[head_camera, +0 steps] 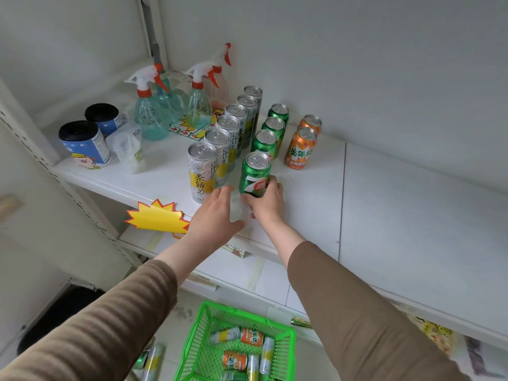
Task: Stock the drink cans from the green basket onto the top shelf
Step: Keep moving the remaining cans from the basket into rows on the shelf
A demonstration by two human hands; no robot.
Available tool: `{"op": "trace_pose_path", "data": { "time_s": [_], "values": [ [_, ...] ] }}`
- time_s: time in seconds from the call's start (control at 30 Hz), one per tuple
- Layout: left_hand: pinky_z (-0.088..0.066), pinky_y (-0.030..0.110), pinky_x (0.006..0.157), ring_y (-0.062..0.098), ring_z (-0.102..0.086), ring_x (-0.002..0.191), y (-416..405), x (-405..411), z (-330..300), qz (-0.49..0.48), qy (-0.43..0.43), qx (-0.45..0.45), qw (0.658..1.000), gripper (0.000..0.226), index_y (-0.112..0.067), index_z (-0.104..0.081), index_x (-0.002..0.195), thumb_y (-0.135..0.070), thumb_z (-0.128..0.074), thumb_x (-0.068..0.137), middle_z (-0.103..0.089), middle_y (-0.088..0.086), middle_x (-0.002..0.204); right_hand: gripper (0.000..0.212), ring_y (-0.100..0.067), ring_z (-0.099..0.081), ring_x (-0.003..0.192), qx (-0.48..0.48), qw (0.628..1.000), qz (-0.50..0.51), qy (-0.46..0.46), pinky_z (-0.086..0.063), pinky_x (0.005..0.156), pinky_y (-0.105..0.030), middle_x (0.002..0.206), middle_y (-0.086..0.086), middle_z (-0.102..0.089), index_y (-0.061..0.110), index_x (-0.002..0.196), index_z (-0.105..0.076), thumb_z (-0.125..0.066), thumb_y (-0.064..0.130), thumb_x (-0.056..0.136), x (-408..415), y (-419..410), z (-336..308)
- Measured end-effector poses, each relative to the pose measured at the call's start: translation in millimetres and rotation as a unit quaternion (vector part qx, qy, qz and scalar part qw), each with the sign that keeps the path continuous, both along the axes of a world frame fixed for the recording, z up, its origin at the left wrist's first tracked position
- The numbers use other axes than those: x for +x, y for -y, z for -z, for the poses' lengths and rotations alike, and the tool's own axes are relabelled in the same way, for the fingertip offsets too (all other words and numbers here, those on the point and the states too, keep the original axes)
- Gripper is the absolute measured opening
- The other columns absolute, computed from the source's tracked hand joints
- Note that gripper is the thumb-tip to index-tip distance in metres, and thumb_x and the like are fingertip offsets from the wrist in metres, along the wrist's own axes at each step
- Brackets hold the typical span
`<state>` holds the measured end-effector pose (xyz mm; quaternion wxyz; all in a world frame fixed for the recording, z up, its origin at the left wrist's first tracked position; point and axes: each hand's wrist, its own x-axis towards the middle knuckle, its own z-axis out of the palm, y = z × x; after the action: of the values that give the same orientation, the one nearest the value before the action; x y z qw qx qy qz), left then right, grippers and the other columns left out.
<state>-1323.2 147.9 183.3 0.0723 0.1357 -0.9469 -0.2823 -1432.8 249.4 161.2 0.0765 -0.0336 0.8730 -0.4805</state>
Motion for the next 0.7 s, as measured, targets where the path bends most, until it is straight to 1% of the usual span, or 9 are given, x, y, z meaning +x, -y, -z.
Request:
{"op": "trace_pose_path", "data": {
  "time_s": [0.07,0.13,0.2,0.27,0.37,0.47,0.57,0.7],
  "values": [
    [-0.040,0.039,0.104,0.026,-0.041,0.130,1,-3,0,0.004,0.006,0.001,1.000,0.084,-0.019,-0.028,0.146,-0.038,-0.075,0.078,-0.042,0.005,0.143,0.066,-0.035,-0.066,0.095,0.027,1.000,0.015,-0.004,-0.062,0.067,-0.052,0.118,0.000,-0.052,0.025,0.120,-0.047,-0.086,0.038,0.069,-4,8,1],
    [-0.041,0.039,0.103,0.027,-0.041,0.130,2,-5,1,0.007,0.009,0.000,1.000,0.083,-0.019,-0.028,0.145,-0.038,-0.075,0.079,-0.042,0.005,0.143,0.066,-0.036,-0.068,0.093,0.039,0.999,0.020,-0.006,-0.061,0.072,-0.054,0.117,0.001,-0.056,0.026,0.117,-0.046,-0.086,0.041,0.067,-9,13,4],
    [-0.041,0.039,0.103,0.027,-0.041,0.130,3,-6,2,0.009,0.010,-0.001,1.000,0.083,-0.020,-0.028,0.145,-0.038,-0.074,0.079,-0.042,0.005,0.144,0.065,-0.035,-0.067,0.098,0.045,0.999,0.026,-0.010,-0.060,0.078,-0.052,0.119,0.000,-0.060,0.025,0.119,-0.047,-0.085,0.040,0.069,-11,15,1],
    [-0.040,0.039,0.104,0.027,-0.040,0.131,4,-7,2,0.008,0.012,-0.001,1.000,0.084,-0.020,-0.027,0.146,-0.037,-0.075,0.079,-0.042,0.005,0.143,0.065,-0.034,-0.065,0.106,0.055,0.998,0.029,-0.012,-0.057,0.086,-0.046,0.123,-0.001,-0.060,0.023,0.124,-0.048,-0.085,0.039,0.073,-15,15,0],
    [-0.042,0.040,0.103,0.026,-0.041,0.130,5,-7,3,0.009,0.010,-0.001,1.000,0.084,-0.019,-0.027,0.146,-0.037,-0.075,0.080,-0.042,0.004,0.143,0.066,-0.035,-0.064,0.109,0.071,0.997,0.036,-0.005,-0.053,0.086,-0.041,0.125,-0.002,-0.058,0.023,0.129,-0.047,-0.083,0.040,0.076,-16,17,-2],
    [-0.042,0.039,0.102,0.025,-0.040,0.130,7,-5,5,0.009,0.011,0.003,1.000,0.084,-0.019,-0.027,0.147,-0.037,-0.074,0.080,-0.042,0.004,0.143,0.068,-0.036,-0.064,0.110,0.083,0.996,0.038,-0.003,-0.053,0.086,-0.042,0.128,-0.002,-0.056,0.023,0.131,-0.045,-0.082,0.041,0.077,-14,19,-3],
    [-0.042,0.039,0.103,0.025,-0.041,0.130,7,-1,6,0.007,0.006,0.002,1.000,0.085,-0.019,-0.027,0.147,-0.036,-0.075,0.079,-0.044,0.004,0.141,0.074,-0.037,-0.063,0.112,0.082,0.996,0.035,-0.003,-0.054,0.088,-0.045,0.134,-0.001,-0.054,0.023,0.135,-0.040,-0.082,0.040,0.077,-11,17,-5],
    [-0.040,0.040,0.105,0.026,-0.039,0.132,6,9,10,0.005,0.001,0.001,1.000,0.083,-0.017,-0.029,0.145,-0.036,-0.075,0.079,-0.045,0.006,0.140,0.094,-0.036,-0.065,0.108,0.007,0.999,0.049,0.016,-0.058,0.086,-0.053,0.141,-0.002,-0.044,0.030,0.143,-0.028,-0.085,0.035,0.069,0,11,-2]
  ]
}}
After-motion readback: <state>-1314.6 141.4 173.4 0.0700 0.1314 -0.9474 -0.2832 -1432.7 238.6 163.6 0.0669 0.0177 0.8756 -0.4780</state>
